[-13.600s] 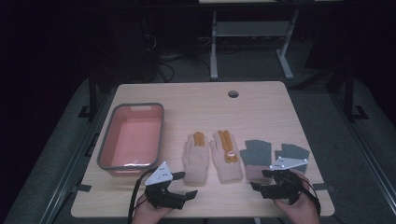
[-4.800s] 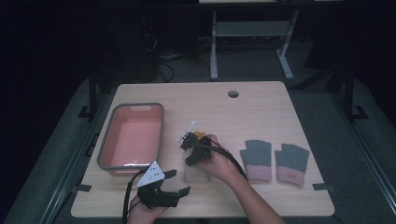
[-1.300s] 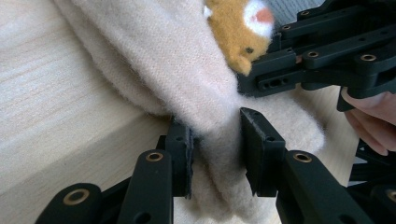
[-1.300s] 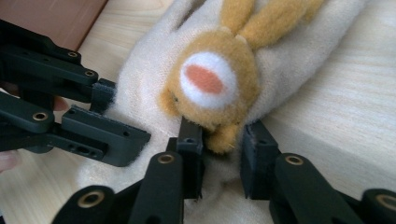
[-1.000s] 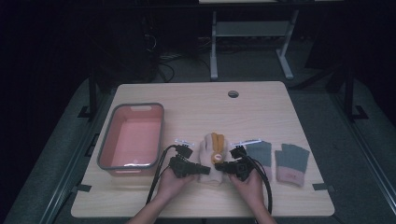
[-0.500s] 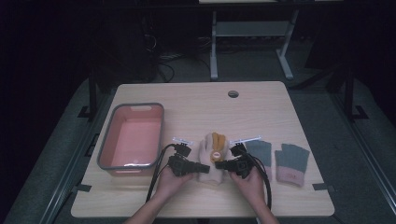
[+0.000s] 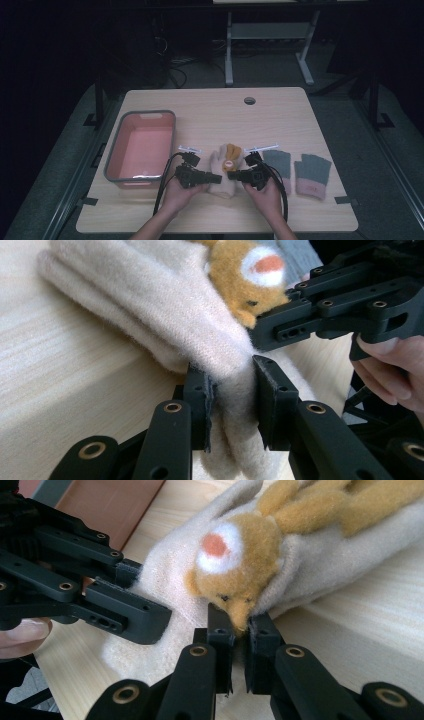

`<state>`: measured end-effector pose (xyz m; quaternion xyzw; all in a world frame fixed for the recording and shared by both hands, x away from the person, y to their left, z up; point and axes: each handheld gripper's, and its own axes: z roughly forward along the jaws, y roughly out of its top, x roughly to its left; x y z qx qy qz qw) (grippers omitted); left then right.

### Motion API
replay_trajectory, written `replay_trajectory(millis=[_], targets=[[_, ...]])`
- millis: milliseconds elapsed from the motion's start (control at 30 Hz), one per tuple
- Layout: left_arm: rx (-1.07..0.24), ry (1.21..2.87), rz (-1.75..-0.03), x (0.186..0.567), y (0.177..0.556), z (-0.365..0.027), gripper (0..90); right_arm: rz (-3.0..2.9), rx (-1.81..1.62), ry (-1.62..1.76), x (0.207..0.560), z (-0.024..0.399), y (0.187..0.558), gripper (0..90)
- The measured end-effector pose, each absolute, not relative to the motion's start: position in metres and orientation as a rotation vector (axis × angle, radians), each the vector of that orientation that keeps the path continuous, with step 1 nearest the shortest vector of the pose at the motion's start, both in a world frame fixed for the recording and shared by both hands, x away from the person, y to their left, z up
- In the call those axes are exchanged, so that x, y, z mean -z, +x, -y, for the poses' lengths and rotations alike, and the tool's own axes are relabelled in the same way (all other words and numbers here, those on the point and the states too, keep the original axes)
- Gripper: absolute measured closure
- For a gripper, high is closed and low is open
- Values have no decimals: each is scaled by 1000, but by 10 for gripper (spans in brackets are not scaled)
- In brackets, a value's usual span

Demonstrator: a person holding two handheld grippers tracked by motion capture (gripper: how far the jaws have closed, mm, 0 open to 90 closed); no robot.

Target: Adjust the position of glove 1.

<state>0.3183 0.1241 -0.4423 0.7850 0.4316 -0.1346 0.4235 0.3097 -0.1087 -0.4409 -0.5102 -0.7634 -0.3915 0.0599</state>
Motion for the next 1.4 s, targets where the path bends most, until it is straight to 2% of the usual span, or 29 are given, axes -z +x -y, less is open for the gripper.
replay_trajectory(millis=[833,1400], targets=[[307,1925,-1027,404,329,-127,705,2290,1266,-1522,406,116,319,838],[267,1888,-1014,373,343,-145,706,2315,1293,-1477,370,101,340,839]])
